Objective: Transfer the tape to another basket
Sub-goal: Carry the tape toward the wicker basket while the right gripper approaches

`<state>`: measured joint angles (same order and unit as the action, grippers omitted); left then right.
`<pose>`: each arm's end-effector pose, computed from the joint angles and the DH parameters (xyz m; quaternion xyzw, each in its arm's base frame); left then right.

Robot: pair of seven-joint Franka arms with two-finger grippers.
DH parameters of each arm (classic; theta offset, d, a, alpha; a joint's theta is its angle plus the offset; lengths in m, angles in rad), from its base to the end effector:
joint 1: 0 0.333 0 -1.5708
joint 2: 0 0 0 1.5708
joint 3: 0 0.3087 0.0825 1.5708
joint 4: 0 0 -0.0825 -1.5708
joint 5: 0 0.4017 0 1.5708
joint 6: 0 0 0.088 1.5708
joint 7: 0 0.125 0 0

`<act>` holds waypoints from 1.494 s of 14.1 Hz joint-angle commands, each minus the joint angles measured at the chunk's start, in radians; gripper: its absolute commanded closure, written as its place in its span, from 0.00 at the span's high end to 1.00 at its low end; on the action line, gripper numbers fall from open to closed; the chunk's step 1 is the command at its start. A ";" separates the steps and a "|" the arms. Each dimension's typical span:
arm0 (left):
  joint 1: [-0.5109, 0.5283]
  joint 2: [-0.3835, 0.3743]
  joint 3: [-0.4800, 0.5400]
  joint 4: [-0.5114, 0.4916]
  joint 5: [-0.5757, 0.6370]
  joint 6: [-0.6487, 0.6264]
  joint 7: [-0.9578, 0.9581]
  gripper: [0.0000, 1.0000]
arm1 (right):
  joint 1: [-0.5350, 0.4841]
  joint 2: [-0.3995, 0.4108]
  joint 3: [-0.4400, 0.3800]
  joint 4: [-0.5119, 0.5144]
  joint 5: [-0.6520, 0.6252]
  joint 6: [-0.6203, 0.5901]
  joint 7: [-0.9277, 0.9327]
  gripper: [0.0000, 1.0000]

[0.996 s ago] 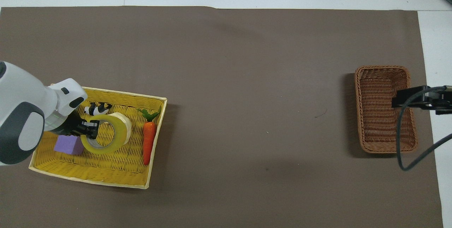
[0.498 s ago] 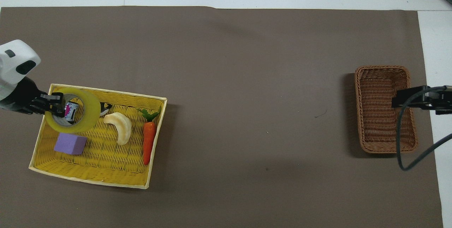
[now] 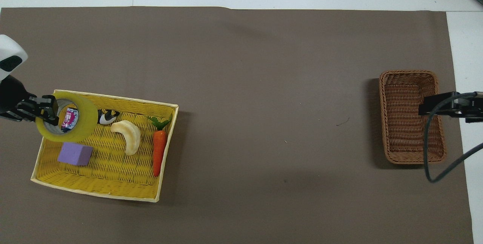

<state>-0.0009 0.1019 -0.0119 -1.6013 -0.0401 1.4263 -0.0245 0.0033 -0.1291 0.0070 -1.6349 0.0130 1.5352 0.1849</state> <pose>0.5729 -0.0125 0.5163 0.9902 0.0056 -0.1383 0.0181 0.5292 0.0074 0.6358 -0.9961 0.0869 -0.0140 0.0074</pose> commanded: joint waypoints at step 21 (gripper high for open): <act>-0.573 0.056 -0.026 0.015 -0.336 0.419 -0.764 0.00 | 0.110 0.055 0.021 -0.046 0.290 0.163 -0.053 1.00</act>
<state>-0.5372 0.1433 -0.0566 -1.5818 -0.3342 1.7938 -0.7435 0.1083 -0.0866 0.0302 -1.6702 0.2290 1.6714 0.1455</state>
